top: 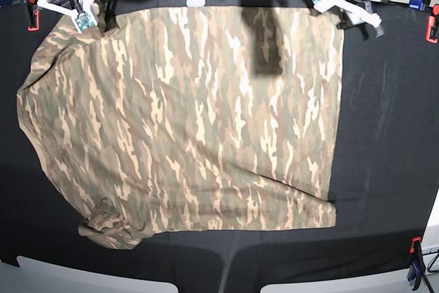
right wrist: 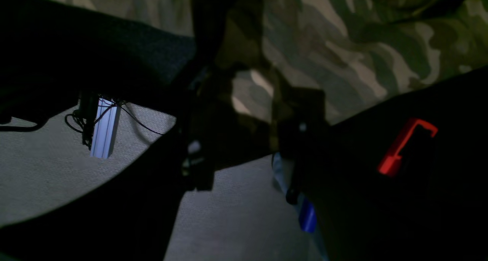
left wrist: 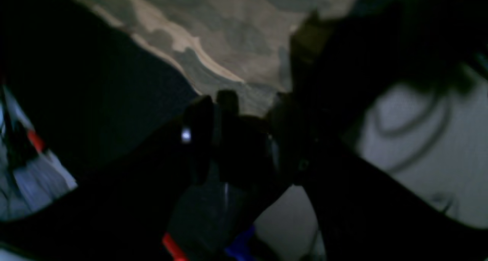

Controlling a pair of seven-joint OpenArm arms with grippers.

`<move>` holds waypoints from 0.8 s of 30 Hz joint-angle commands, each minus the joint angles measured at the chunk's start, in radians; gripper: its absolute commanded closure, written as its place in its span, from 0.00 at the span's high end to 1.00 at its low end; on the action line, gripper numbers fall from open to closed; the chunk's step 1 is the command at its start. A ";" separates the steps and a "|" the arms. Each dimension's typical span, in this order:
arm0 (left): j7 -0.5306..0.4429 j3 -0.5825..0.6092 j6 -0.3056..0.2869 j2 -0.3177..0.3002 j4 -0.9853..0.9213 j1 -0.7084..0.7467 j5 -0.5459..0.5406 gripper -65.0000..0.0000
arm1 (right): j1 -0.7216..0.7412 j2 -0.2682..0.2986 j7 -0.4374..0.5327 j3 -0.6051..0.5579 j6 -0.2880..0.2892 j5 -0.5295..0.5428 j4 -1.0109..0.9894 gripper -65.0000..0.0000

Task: Layout the t-shirt on the table in an organized manner, then fold the t-shirt properly
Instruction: 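Grasp the collar edge with both grippers and pull it taut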

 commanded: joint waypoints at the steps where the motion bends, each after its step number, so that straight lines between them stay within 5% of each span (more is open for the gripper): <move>1: 0.004 -0.003 0.002 0.007 -0.013 0.002 0.008 0.36 | -0.005 0.011 0.004 0.005 -0.003 -0.002 0.014 0.38; 8: 0.095 -0.003 0.033 0.060 -0.039 0.006 0.118 0.35 | -0.005 0.011 0.004 0.005 -0.003 -0.002 0.014 0.38; 11: 0.093 -0.003 0.134 0.060 -0.037 0.005 0.173 0.32 | -0.005 0.011 0.004 0.005 -0.003 -0.002 0.014 0.38; 14: 0.105 -0.003 0.220 0.060 -0.036 0.005 0.245 0.19 | -0.002 0.012 0.005 0.005 -0.003 -0.002 0.014 0.38; 24: 0.173 0.002 0.218 0.058 -0.034 0.006 0.249 0.17 | 0.000 0.012 0.004 0.005 -0.003 -0.002 0.014 0.38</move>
